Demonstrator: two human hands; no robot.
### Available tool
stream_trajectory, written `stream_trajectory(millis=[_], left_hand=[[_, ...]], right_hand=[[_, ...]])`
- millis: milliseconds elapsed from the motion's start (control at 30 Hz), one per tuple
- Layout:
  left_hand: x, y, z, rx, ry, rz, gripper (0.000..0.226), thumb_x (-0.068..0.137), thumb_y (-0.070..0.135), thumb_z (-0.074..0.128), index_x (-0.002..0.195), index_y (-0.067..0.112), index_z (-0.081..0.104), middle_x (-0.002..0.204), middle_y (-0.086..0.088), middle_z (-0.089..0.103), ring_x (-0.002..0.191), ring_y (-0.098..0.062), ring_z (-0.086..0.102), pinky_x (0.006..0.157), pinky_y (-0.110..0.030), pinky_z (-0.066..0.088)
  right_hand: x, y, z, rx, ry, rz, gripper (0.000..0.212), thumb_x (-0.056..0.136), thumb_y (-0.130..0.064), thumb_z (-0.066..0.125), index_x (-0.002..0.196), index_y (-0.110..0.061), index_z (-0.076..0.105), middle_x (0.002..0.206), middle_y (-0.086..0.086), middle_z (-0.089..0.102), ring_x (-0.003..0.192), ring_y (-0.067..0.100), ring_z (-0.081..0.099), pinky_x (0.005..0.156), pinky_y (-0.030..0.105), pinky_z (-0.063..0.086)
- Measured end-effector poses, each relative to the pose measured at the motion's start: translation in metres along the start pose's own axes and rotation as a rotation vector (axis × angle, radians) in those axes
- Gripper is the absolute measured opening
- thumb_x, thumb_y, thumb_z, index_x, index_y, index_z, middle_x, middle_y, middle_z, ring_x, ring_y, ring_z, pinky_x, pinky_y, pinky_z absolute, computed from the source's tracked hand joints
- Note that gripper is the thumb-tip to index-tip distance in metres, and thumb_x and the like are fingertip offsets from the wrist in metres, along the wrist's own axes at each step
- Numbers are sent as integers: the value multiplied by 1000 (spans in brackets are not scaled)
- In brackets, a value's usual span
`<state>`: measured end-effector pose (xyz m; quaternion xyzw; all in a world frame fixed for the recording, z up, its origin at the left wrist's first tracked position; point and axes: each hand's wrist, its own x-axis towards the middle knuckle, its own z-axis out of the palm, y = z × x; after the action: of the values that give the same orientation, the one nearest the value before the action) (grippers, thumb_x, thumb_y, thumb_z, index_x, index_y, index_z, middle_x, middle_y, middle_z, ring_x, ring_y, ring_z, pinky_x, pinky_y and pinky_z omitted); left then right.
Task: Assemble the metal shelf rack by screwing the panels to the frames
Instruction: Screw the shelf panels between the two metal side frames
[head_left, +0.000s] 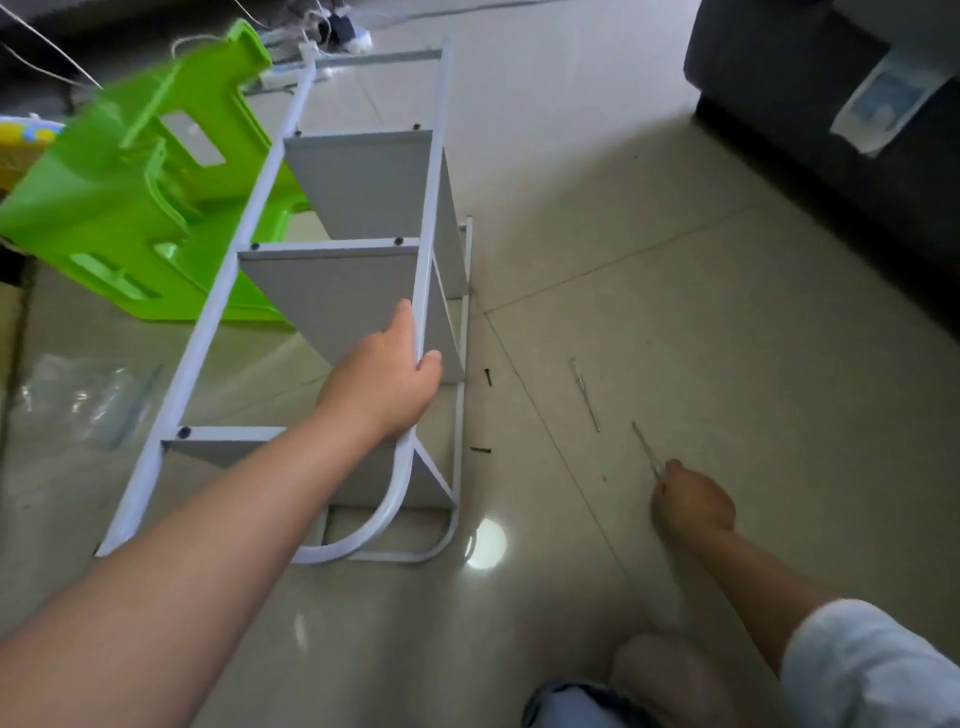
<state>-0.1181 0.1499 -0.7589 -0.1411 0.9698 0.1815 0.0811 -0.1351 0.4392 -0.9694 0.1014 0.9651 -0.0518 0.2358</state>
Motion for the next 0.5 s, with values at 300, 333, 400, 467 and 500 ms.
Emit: stream_trajectory(millis=[300, 333, 400, 467, 500], left_hand=[[0, -4, 2, -109, -33, -2, 19, 92, 19, 46, 91, 7, 31, 81, -11, 48, 79, -33, 48, 64, -34, 35], [-1, -5, 2, -120, -35, 0, 18, 91, 18, 46, 91, 7, 32, 82, -11, 51, 79, -33, 50, 65, -34, 38], [-5, -6, 3, -140, -36, 3, 16, 90, 17, 46, 93, 6, 35, 86, -14, 60, 78, -35, 56, 69, -39, 46], [-11, -8, 4, -142, -29, 6, 16, 90, 18, 45, 95, 5, 38, 86, -17, 63, 79, -36, 59, 73, -44, 49], [-14, -8, 5, -134, -25, 7, 15, 91, 19, 45, 93, 5, 38, 85, -16, 63, 80, -36, 58, 72, -43, 48]], right_hand=[[6, -32, -4, -285, -134, 43, 39, 85, -21, 46, 124, -18, 44, 126, 3, 53, 118, 20, 49, 97, 32, 33], [6, -37, -4, -282, -155, -6, 40, 85, -19, 44, 124, -17, 42, 126, 4, 52, 118, 21, 48, 98, 33, 34], [2, -46, -3, -260, -204, -103, 37, 87, -19, 40, 125, -15, 39, 127, 6, 51, 118, 23, 48, 98, 34, 36], [-2, -54, -3, -212, -238, -177, 35, 90, -21, 39, 123, -12, 39, 126, 9, 52, 116, 25, 50, 95, 33, 40], [-3, -57, -4, -159, -271, -216, 34, 91, -21, 39, 122, -9, 39, 126, 11, 53, 115, 26, 52, 92, 31, 42]])
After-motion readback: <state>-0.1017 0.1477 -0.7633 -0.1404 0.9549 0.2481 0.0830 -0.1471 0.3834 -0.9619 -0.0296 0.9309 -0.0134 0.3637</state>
